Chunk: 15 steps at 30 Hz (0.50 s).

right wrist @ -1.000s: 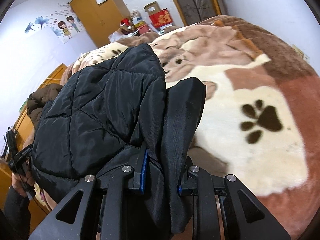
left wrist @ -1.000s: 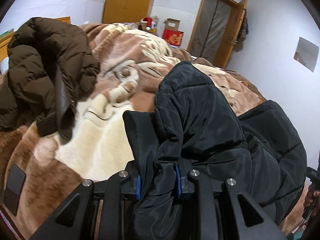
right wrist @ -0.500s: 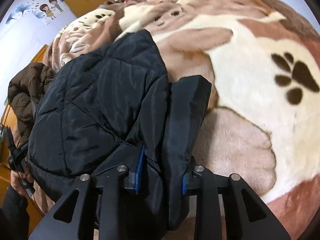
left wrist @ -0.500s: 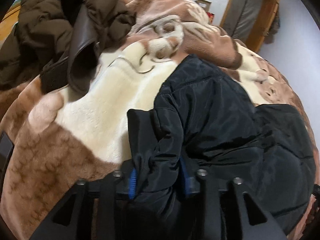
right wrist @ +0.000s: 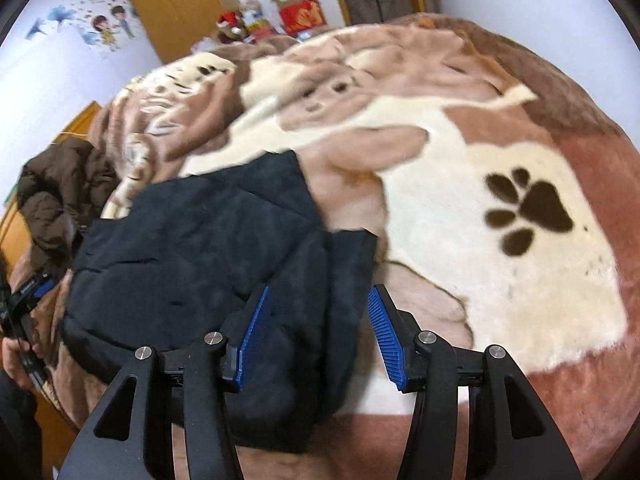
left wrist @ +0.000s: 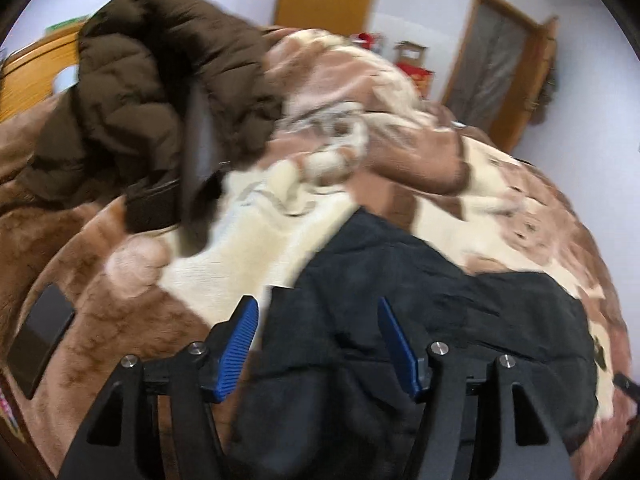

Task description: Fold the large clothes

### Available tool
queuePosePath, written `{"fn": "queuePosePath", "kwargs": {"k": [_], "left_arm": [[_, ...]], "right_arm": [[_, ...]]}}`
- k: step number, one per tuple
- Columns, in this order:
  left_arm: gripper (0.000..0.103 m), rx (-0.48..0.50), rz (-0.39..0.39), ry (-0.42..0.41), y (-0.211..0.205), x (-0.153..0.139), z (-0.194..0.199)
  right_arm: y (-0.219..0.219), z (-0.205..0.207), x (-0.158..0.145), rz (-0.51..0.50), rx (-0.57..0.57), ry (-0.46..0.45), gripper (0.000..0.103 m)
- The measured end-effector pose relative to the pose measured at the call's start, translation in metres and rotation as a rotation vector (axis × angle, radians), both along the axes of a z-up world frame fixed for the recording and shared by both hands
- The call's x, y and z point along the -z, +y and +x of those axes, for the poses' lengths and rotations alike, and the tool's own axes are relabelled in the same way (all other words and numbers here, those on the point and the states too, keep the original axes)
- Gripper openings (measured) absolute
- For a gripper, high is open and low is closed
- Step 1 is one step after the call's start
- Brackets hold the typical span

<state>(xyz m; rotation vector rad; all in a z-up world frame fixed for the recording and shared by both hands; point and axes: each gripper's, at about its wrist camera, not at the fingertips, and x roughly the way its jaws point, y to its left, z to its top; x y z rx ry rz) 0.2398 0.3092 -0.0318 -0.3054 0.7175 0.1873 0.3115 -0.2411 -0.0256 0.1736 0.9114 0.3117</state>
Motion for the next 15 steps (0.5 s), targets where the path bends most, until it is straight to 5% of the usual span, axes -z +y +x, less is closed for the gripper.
{"fn": "queuePosePath", "kwargs": {"k": [4, 8, 15], "left_arm": [[0.067, 0.110, 0.062, 0.055, -0.038, 0.021, 0.015], [0.071, 0.105, 0.067, 0.123, -0.046, 0.055, 0.030], [0.072, 0.075, 0.080, 0.102, -0.050, 0.042, 0.016]], "right_arm": [[0.033, 0.004, 0.007, -0.036, -0.093, -0.002, 0.051], [0.046, 0.020, 0.036, -0.091, -0.111, 0.070, 0.051], [0.046, 0.010, 0.029, -0.146, -0.110, 0.040, 0.051]]}}
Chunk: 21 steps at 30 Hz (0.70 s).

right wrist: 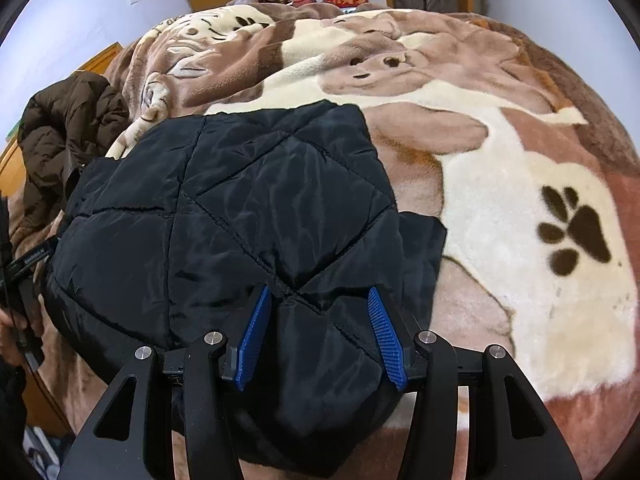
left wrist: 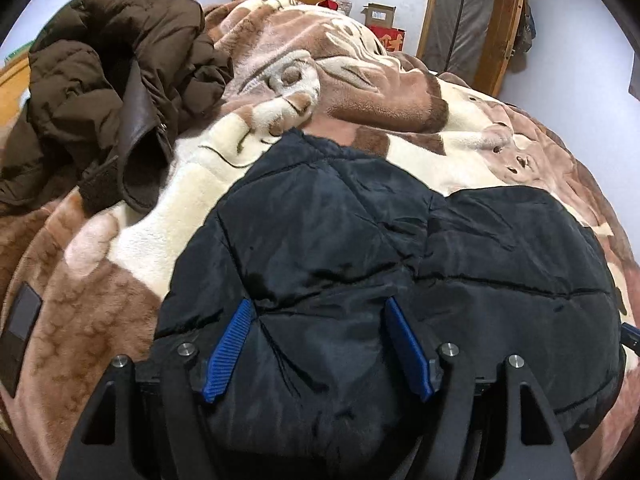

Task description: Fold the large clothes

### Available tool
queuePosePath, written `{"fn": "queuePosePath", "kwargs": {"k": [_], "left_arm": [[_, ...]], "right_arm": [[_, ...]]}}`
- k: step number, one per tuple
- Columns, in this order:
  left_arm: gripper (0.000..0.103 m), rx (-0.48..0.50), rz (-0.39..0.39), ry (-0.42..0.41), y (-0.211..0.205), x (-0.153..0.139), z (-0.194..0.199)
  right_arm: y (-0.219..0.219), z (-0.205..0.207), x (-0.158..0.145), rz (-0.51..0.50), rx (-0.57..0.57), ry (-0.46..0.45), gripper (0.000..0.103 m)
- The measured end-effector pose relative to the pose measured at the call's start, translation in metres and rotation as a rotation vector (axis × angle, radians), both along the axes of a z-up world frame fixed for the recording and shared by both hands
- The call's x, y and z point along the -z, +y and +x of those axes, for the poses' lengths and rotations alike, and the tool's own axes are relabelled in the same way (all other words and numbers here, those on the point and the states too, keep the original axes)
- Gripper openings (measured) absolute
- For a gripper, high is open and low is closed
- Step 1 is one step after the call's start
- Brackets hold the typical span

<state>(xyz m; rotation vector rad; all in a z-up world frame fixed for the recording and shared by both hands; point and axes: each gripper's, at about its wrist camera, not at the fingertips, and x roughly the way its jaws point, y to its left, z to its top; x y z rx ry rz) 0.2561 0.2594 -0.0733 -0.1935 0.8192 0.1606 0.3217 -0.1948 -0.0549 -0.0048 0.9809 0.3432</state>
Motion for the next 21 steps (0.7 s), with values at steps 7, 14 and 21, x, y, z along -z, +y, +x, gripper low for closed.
{"fn": "queuePosePath", "kwargs": {"k": [7, 14, 21], "left_arm": [[0.072, 0.019, -0.006, -0.049, -0.034, -0.030, -0.049], [0.072, 0.069, 0.001, -0.049, -0.086, -0.048, -0.105], [0.072, 0.121, 0.002, -0.067, -0.137, -0.066, -0.157]], "right_arm": [[0.002, -0.046, -0.033, -0.011, -0.036, -0.081, 0.051], [0.005, -0.101, -0.059, -0.015, -0.075, -0.151, 0.051], [-0.001, -0.152, -0.075, -0.009, -0.094, -0.196, 0.051]]}}
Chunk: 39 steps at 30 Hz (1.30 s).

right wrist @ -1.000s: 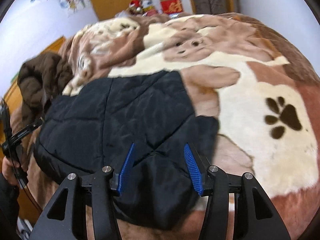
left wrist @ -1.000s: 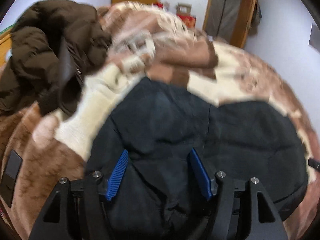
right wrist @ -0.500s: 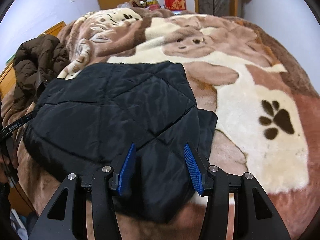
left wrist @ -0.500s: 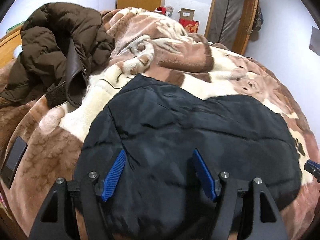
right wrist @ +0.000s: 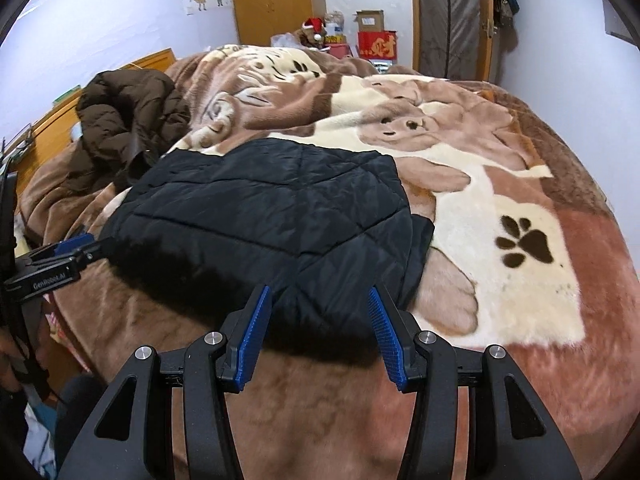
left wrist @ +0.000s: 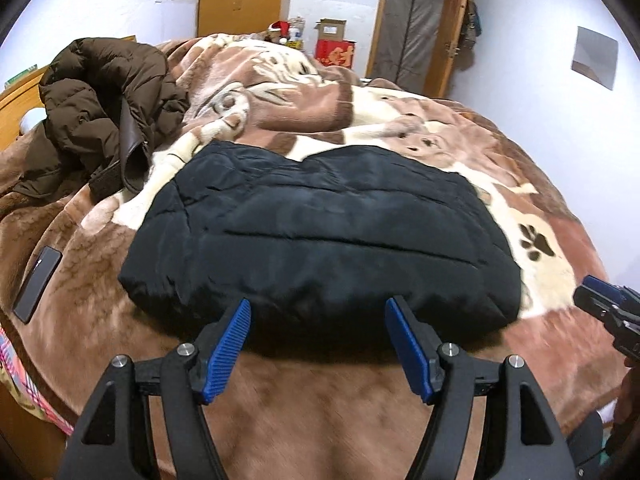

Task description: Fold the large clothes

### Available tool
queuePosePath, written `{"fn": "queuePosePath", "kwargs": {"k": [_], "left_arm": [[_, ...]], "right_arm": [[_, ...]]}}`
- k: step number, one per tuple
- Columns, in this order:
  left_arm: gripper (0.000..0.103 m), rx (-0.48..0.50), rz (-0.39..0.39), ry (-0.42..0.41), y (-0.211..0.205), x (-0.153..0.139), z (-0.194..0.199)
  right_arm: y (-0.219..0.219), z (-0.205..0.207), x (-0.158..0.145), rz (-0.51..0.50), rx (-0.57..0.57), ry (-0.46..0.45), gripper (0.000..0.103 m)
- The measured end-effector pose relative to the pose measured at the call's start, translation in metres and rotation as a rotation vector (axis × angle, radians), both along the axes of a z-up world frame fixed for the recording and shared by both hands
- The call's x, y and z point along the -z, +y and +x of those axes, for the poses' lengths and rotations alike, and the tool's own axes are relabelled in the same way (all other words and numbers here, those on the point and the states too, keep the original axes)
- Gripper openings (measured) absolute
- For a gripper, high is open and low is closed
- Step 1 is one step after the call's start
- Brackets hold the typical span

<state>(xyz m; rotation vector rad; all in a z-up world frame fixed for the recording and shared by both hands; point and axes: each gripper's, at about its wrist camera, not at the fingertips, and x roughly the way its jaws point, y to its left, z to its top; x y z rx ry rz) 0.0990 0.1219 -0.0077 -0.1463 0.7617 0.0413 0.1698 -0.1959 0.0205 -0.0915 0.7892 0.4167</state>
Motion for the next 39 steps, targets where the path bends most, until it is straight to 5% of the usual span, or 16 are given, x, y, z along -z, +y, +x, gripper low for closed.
{"fn": "queuePosePath", "kwargs": {"k": [17, 39], "left_arm": [[0.074, 0.050, 0.019, 0.017, -0.058, 0.000, -0.096], [0.074, 0.034, -0.045, 0.021, -0.050, 0.004, -0.099]], "right_arm": [[-0.018, -0.089, -0.005, 0.000, -0.033, -0.034, 0.051], [-0.003, -0.100, 0.004, -0.051, -0.084, -0.031, 0.051]]}}
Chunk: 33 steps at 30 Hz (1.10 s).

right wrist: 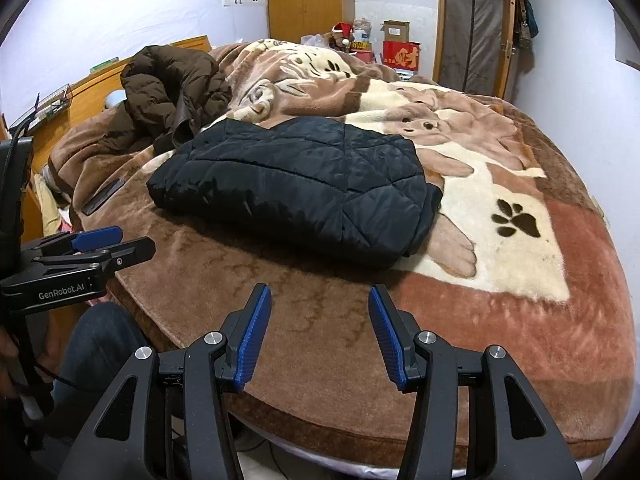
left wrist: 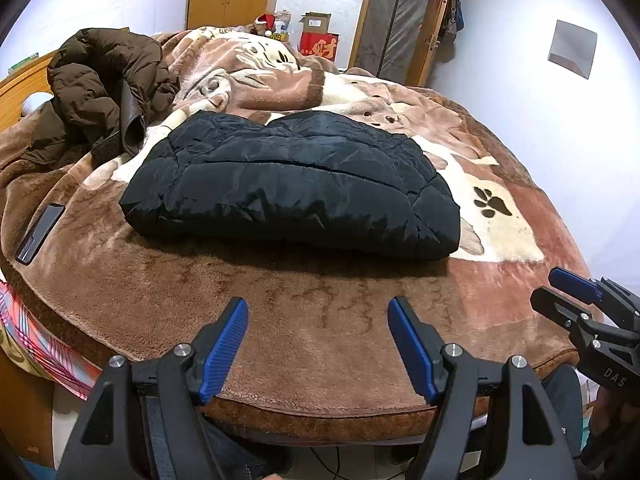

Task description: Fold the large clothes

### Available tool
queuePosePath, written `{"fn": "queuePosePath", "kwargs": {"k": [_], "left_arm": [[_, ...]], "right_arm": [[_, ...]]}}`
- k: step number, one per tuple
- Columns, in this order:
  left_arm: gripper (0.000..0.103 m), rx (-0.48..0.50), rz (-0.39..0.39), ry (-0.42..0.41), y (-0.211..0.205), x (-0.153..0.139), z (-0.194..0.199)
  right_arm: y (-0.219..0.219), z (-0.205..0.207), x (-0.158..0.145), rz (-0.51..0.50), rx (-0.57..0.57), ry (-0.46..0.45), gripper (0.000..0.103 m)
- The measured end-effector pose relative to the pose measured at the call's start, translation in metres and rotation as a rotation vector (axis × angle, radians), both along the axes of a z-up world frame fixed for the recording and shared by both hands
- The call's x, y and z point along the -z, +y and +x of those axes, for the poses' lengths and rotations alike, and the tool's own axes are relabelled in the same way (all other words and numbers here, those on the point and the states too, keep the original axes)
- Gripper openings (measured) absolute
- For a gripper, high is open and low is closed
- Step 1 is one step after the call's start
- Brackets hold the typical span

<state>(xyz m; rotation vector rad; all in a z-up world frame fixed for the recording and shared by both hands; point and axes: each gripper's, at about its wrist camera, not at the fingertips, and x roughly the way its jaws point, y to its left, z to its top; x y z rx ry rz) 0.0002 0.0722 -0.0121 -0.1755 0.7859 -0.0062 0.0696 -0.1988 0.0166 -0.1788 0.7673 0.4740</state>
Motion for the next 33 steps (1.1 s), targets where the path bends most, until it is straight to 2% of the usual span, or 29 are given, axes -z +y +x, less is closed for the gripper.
{"fn": "queuePosePath", "kwargs": {"k": [33], "left_arm": [[0.074, -0.010, 0.028, 0.012, -0.0059, -0.0010, 0.0017]], "right_arm": [[-0.0004, 0.0010, 0.0009, -0.001, 0.002, 0.005, 0.051]]}}
